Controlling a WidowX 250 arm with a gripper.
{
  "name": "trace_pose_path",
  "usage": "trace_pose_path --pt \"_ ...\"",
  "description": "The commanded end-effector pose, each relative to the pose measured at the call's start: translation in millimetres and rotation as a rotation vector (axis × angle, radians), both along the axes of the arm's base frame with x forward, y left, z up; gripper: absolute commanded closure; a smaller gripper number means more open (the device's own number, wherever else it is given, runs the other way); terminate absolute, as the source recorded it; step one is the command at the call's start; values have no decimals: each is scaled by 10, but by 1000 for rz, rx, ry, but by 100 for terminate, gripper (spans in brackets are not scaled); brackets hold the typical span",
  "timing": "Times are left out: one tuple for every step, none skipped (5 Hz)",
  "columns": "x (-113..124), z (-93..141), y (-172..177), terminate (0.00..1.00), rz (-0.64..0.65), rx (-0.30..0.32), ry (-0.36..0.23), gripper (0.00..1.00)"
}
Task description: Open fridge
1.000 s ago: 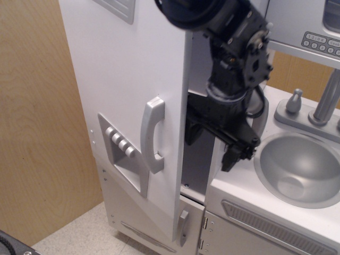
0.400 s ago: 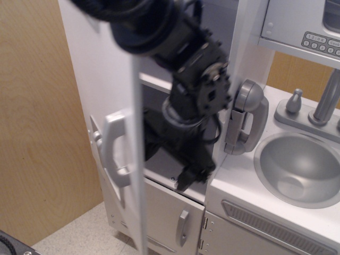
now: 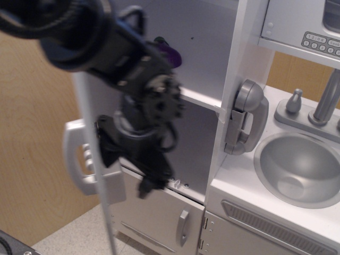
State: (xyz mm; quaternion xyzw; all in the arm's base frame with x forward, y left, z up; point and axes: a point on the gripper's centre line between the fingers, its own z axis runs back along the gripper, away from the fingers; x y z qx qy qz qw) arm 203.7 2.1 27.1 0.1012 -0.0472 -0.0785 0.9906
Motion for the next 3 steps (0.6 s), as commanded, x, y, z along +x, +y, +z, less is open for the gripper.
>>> trace_pose_path --pt "35 200 474 0 89 33 -65 0" --pt "140 203 618 0 139 43 -73 0" --pt "373 222 806 100 187 32 -130 0"
